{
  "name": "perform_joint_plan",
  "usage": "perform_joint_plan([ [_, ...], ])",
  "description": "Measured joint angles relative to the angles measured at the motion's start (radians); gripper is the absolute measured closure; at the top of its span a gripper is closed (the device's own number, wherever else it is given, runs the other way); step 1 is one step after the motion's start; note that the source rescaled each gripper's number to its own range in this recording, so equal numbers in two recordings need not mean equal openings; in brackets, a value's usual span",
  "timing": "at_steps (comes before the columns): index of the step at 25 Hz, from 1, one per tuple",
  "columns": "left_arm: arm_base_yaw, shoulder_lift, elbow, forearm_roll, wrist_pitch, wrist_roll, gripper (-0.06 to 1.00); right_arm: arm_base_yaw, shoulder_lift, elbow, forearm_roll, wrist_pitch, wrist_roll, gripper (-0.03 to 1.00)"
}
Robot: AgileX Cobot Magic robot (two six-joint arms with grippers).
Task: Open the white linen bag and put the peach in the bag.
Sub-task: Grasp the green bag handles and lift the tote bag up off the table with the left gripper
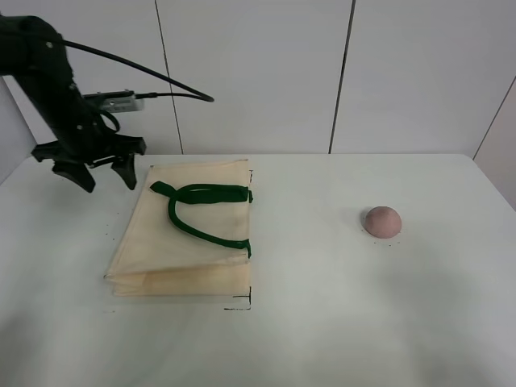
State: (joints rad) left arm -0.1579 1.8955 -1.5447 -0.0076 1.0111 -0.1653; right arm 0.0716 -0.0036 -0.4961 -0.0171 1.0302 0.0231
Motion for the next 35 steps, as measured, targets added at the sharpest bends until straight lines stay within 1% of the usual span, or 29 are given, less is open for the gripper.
perform_joint_plan([
  [4, -0.085, 0.102, -0.111, -0.002, -0.017, -0.047, -0.04, 0.0, 0.0, 0.0, 0.0, 0.0, 0.0, -0.03],
  [8, -0.124, 0.192, -0.207, -0.004, -0.025, -0.054, -0.04, 0.0, 0.0, 0.0, 0.0, 0.0, 0.0, -0.03],
  [11, -0.127, 0.248, -0.228, -0.001, -0.042, -0.055, -0.04, 0.0, 0.0, 0.0, 0.0, 0.0, 0.0, -0.03],
  [15, -0.127, 0.301, -0.228, 0.035, -0.066, -0.084, -0.04, 0.0, 0.0, 0.0, 0.0, 0.0, 0.0, -0.03],
  [20, -0.127, 0.344, -0.228, 0.041, -0.13, -0.115, -0.04, 0.0, 0.0, 0.0, 0.0, 0.0, 0.0, -0.03],
  [29, -0.127, 0.445, -0.228, 0.07, -0.168, -0.134, -0.03, 0.0, 0.0, 0.0, 0.0, 0.0, 0.0, -0.03],
  [31, -0.127, 0.449, -0.228, 0.07, -0.17, -0.135, 0.02, 0.0, 0.0, 0.0, 0.0, 0.0, 0.0, -0.03],
  [33, -0.127, 0.452, -0.233, 0.07, -0.171, -0.136, 0.11, 0.0, 0.0, 0.0, 0.0, 0.0, 0.0, -0.03],
  [34, -0.127, 0.453, -0.235, 0.07, -0.171, -0.136, 0.18, 0.0, 0.0, 0.0, 0.0, 0.0, 0.0, -0.03],
  [35, -0.127, 0.453, -0.235, 0.07, -0.17, -0.136, 0.28, 0.0, 0.0, 0.0, 0.0, 0.0, 0.0, -0.03],
])
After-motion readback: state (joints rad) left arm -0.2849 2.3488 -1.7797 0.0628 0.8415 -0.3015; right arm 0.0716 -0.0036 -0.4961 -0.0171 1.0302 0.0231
